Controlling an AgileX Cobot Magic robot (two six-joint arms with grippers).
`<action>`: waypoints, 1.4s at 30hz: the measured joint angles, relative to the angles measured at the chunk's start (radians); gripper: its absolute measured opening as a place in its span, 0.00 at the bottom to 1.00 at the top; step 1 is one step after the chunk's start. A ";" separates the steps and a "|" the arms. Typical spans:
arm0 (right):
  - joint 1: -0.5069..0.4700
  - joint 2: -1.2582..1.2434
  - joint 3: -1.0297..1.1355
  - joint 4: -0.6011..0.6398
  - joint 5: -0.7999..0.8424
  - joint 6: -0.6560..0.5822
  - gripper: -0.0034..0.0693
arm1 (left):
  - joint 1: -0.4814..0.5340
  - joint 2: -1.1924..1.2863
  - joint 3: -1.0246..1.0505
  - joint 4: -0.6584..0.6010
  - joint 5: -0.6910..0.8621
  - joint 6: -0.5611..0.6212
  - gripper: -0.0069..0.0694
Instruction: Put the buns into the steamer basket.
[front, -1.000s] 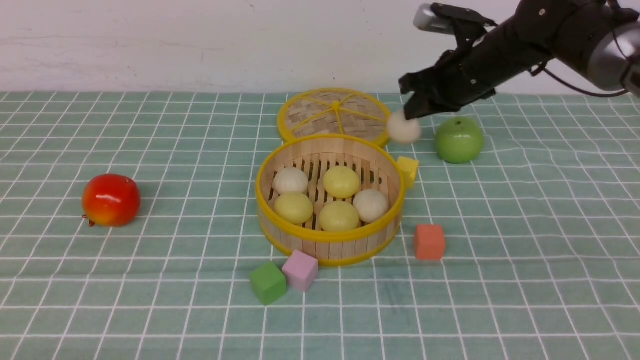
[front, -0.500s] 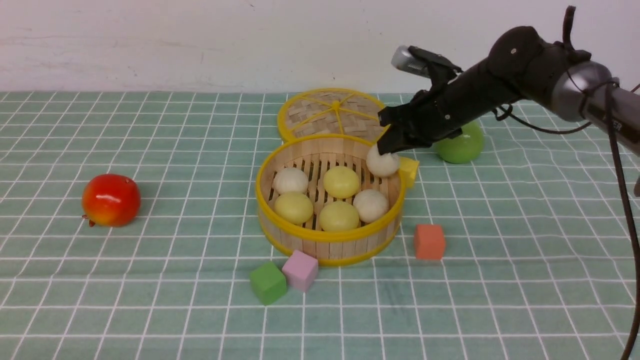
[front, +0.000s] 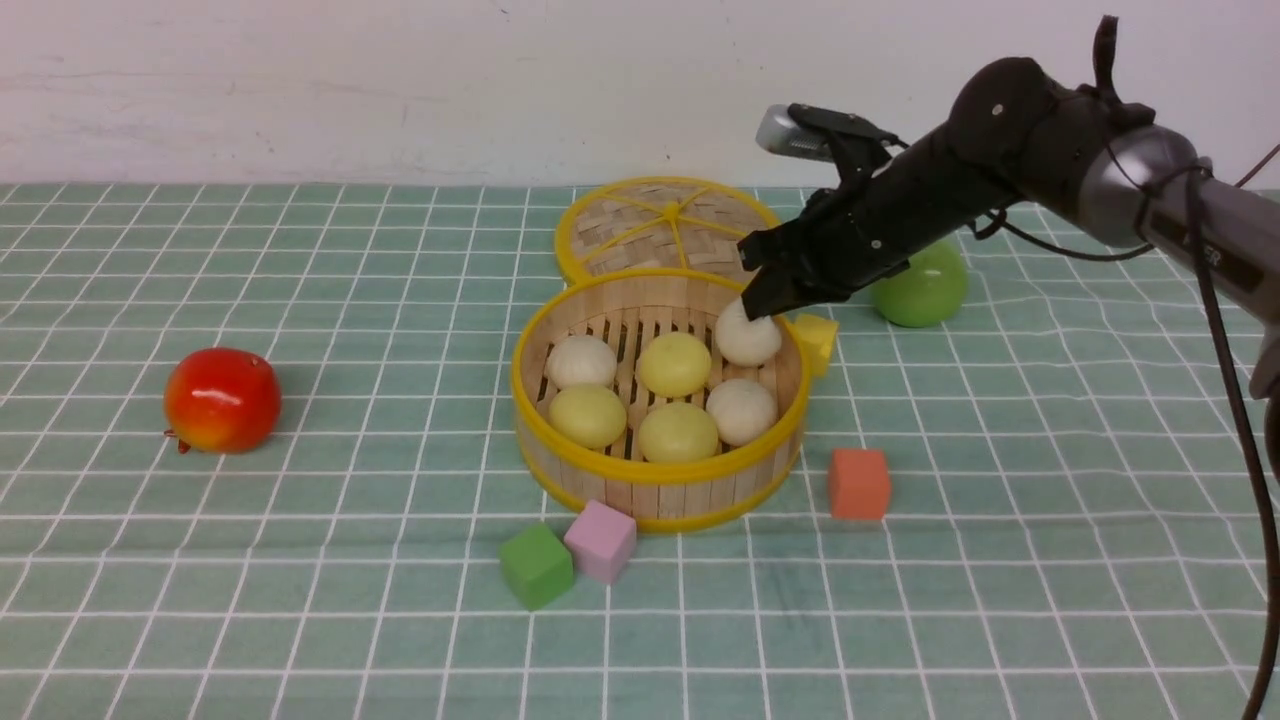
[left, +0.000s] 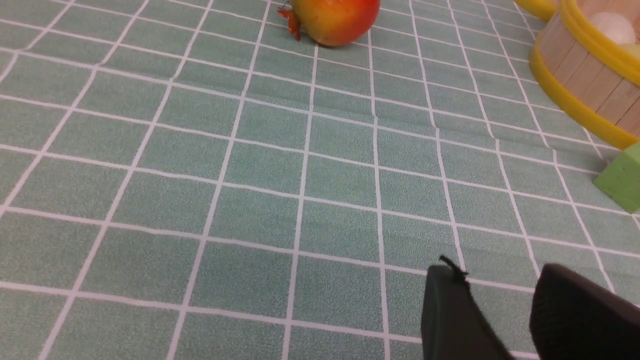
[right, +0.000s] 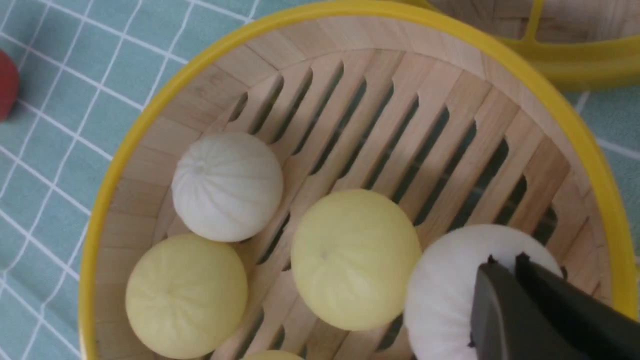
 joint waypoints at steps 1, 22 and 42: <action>0.000 0.002 0.000 -0.003 0.000 0.000 0.05 | 0.000 0.000 0.000 0.000 0.000 0.000 0.40; 0.000 -0.005 -0.010 -0.052 0.024 0.000 0.54 | 0.000 0.000 0.000 0.000 0.000 0.000 0.40; 0.000 -0.618 0.166 -0.375 0.333 0.269 0.19 | 0.000 0.000 0.000 0.000 0.000 0.000 0.40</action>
